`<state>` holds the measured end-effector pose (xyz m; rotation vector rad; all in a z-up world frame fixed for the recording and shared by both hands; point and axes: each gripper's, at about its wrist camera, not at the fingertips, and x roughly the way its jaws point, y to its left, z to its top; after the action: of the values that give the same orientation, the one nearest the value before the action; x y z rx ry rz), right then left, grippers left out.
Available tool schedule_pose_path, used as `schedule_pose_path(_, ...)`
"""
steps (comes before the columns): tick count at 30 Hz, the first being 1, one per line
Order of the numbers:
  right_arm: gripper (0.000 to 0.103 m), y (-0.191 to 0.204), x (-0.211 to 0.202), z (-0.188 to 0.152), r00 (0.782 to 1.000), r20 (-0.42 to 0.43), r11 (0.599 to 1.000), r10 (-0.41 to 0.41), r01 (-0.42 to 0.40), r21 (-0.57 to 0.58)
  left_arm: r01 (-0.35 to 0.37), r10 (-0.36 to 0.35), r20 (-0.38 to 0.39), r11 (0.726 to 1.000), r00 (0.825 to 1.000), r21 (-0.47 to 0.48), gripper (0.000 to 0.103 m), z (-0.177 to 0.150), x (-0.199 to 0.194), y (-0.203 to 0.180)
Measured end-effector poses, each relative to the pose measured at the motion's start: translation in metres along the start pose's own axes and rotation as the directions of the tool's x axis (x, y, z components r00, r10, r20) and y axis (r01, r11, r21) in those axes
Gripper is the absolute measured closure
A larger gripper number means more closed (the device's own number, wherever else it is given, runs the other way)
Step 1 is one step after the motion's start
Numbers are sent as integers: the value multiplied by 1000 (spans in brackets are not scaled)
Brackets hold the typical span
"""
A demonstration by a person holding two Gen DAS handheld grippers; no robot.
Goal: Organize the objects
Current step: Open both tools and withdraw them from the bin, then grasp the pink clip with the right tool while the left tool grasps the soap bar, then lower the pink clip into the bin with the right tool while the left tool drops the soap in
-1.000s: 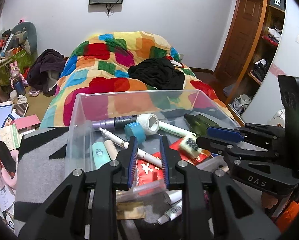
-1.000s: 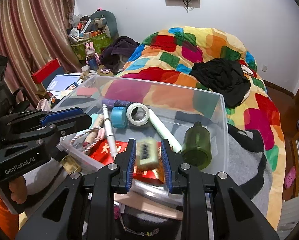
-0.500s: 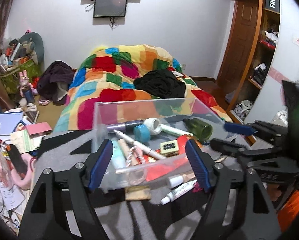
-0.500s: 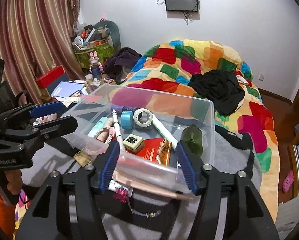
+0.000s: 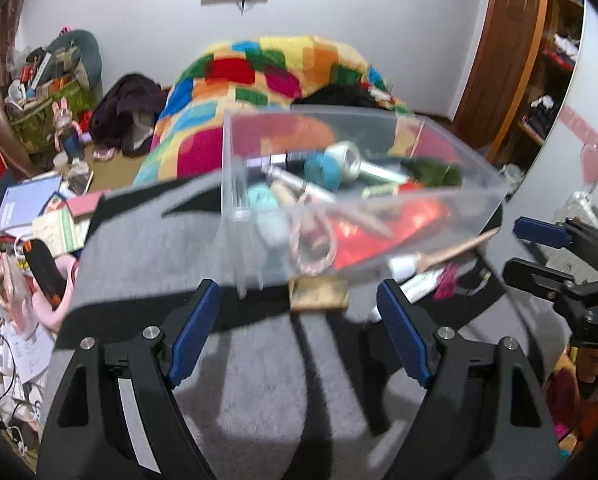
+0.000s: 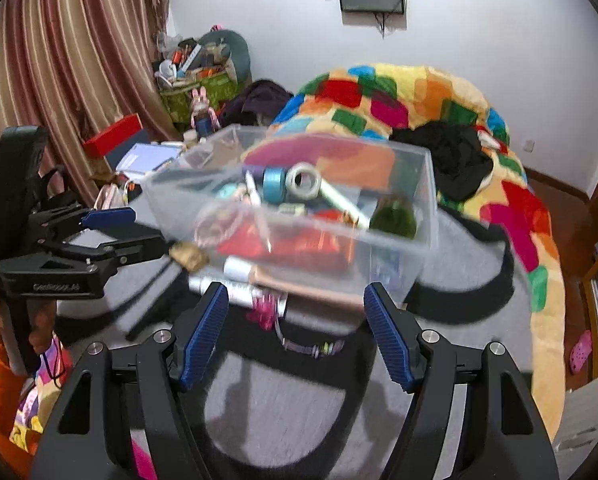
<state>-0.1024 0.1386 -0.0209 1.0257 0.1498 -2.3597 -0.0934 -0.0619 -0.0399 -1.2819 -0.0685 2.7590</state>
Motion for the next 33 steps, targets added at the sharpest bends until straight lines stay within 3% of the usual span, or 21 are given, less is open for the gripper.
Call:
schedule_pose_path(4, 42, -4, 11, -10, 999, -42, 999, 30, -29, 28, 3, -2, -69, 1000, 998, 9, 25, -5, 18, -1)
schedule_pose_path(8, 63, 0, 24, -9, 994, -77, 996, 82, -79, 41, -1, 3, -128, 1000, 992, 21, 34, -3, 33, -5)
schedule_pose_path(18, 83, 15, 49, -6, 991, -126, 999, 46, -46, 2, -13, 18, -140, 999, 990, 35, 40, 5, 42, -12)
schedule_pose_path(21, 88, 15, 52, -5, 991, -128, 999, 34, -34, -3, -10, 14, -138, 999, 990, 33, 50, 9, 45, -15)
schedule_pose_path(23, 92, 15, 52, -5, 992, -124, 999, 32, -33, -1, -11, 16, -129, 999, 991, 42, 63, 9, 45, -18)
schedule_pose_path(24, 94, 15, 52, -5, 992, -122, 1000, 31, -31, -1, -7, 13, -124, 999, 992, 51, 63, 8, 44, -20)
schedule_pose_path(33, 95, 13, 34, -8, 997, -74, 999, 37, -37, 3, 15, -13, -78, 1000, 997, 23, 63, -10, 26, -15)
